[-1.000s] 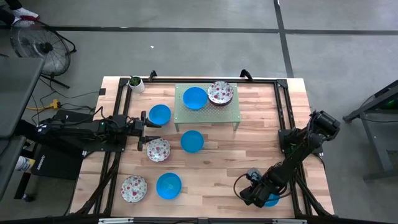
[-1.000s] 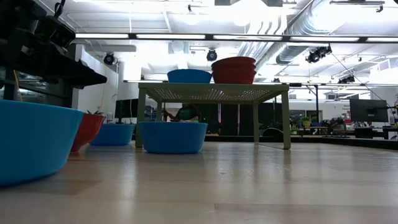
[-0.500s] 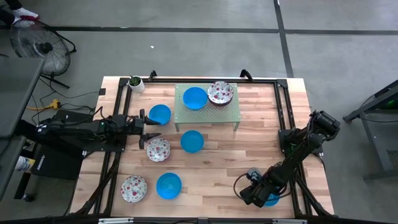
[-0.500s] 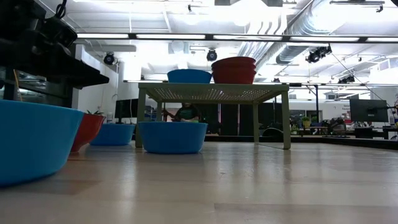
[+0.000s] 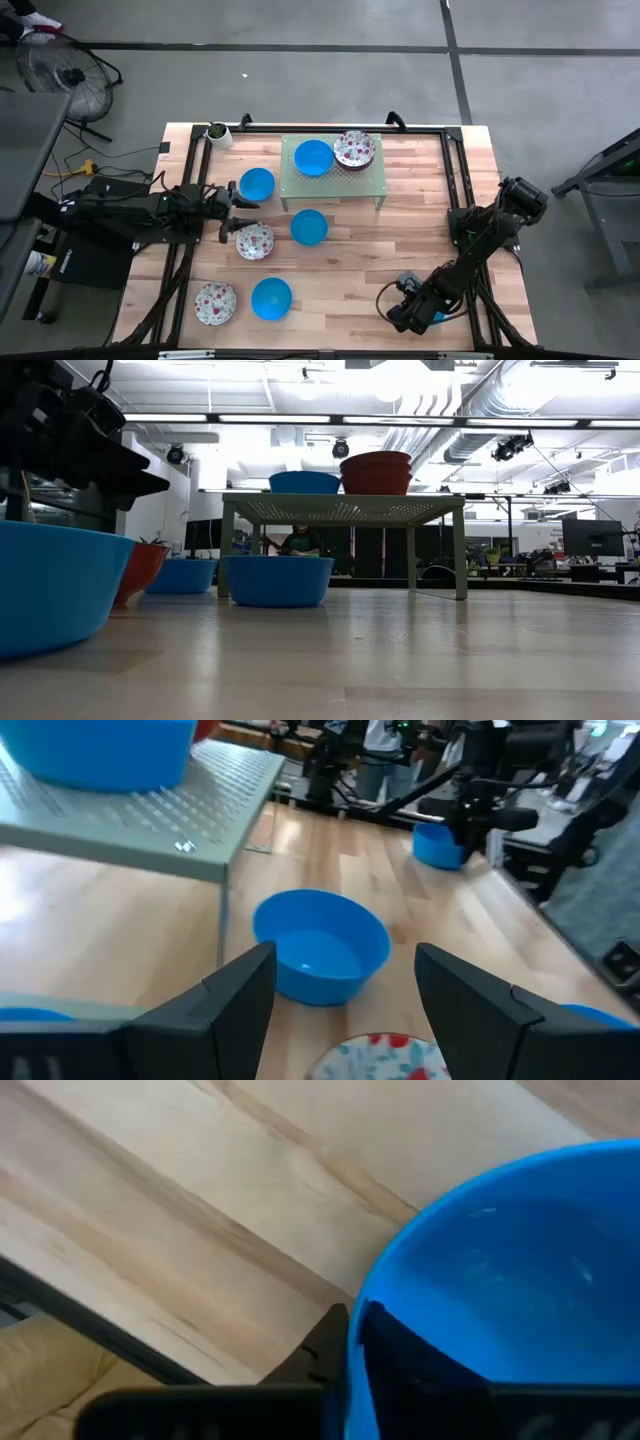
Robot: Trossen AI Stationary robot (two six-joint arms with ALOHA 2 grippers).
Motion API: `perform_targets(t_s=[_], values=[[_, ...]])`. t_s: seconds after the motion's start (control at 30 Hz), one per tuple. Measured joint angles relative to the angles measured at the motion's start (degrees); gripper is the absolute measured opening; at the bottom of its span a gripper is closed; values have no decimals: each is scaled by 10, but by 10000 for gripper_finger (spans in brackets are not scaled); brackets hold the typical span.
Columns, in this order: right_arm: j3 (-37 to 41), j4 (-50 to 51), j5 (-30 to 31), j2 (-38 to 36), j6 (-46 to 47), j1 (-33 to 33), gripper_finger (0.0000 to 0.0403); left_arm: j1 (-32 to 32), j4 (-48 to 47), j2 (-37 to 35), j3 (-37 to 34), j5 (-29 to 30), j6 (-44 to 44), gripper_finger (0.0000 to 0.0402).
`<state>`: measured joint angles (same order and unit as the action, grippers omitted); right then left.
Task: Pick & Place Mini bowls
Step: Stack the blue bowl on top of the blue bowl on the shelf
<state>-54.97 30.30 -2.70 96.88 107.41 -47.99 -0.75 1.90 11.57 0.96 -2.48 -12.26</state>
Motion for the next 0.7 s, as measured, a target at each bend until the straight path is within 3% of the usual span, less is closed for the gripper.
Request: perform_targets(t_s=[0.17, 0.5, 0.7], values=[[-7, -1, 30, -8, -31, 11, 5, 0, -3, 0, 9, -15, -7, 234], [-6, -3, 180, -98, -115, 53, 0, 0, 18, 0, 22, -36, -16, 234], [-6, -8, 206, -137, -172, 88, 0, 0, 62, 6, 23, -36, -26, 234]])
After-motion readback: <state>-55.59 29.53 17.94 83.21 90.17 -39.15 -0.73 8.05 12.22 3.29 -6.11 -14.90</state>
